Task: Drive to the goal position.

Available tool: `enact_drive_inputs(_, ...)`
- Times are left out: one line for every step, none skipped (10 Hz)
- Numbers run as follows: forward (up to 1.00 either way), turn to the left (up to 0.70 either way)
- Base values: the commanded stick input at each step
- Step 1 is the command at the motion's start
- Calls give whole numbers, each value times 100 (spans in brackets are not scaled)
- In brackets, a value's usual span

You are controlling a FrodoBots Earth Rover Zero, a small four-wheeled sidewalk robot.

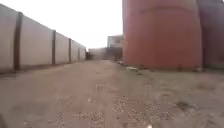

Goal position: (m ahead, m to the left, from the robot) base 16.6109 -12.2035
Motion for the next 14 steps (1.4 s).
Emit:
enact_drive_inputs(100,0)
enact_drive_inputs(100,0)
enact_drive_inputs(100,0)
enact_drive_inputs(100,0)
enact_drive_inputs(100,0)
enact_drive_inputs(100,0)
enact_drive_inputs(100,0)
enact_drive_inputs(100,0)
enact_drive_inputs(100,0)
enact_drive_inputs(100,0)
enact_drive_inputs(100,0)
enact_drive_inputs(100,0)
enact_drive_inputs(100,0)
enact_drive_inputs(100,0)
